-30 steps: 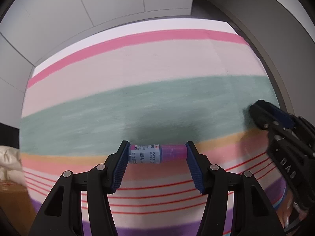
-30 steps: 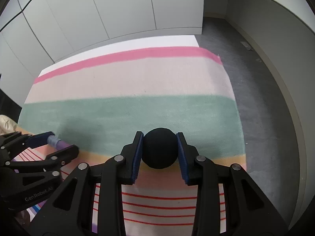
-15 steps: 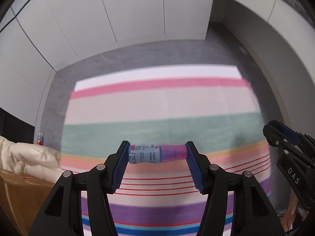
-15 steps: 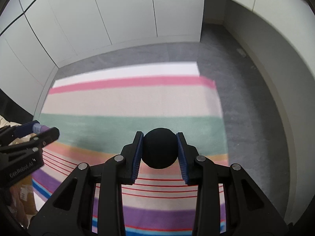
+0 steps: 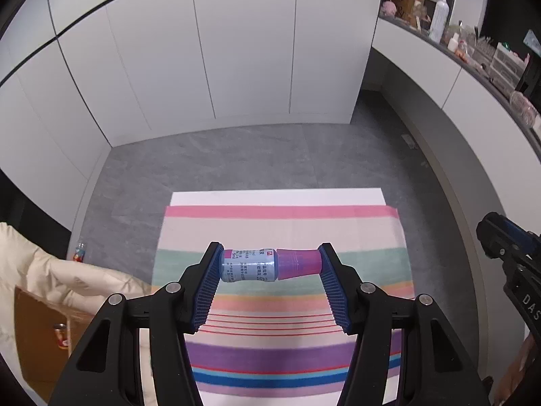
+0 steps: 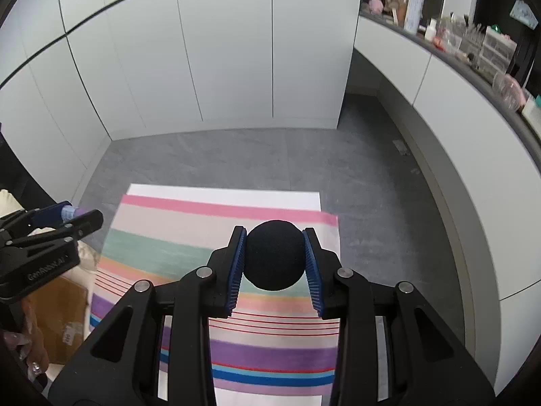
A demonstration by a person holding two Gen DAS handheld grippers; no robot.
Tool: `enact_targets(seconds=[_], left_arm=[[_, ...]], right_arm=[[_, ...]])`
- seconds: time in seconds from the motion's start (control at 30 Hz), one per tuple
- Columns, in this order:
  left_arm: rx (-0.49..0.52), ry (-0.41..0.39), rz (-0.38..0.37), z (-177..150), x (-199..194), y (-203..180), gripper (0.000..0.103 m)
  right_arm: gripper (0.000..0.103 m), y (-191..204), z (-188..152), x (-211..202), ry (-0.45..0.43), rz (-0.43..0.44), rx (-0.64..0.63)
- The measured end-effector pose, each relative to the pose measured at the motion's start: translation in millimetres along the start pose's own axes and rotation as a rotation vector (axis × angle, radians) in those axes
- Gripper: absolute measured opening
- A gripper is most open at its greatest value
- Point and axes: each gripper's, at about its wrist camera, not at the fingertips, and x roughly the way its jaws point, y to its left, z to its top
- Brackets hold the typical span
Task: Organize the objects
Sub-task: 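Lift the vial with the left tool while the right tool lifts the sponge, then carry the vial and black sponge over the cardboard box with both tools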
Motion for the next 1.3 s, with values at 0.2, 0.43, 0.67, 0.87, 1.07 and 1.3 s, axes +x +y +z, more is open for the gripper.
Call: enact_targets(seconds=[0.2,0.43,0.67,0.87,1.07,1.3], left_arm=[[0.000,-0.033,-0.001,7,-42,3,0.057],[-0.005,-0.059,0.015,13,-79,6,0.057],[-0.027,-0.056,0.008,4,-95,8,0.057],[-0.011,-0.063,0.018,-5,-104,3,0.057],[-0.031,-0.065,-0.001,-8,-112,4,0.057],[-0.014,-0.064,-0.012,-23,-122,2,0.057]], right_arm=[[0.035,8,18,-38,-0.018,0.010,0.000],[0.035,18,31,-72,-0.018,-0.007,-0.043],[0.035,23,25,-92,-0.026,0.003,-0.048],[0.035,20,15,-95,-0.008,0.000,-0.039],[0.035,23,4,-103,0.004,0.001,-0.058],[0.035,13,-6,-115,0.005,-0.007,-0.040]])
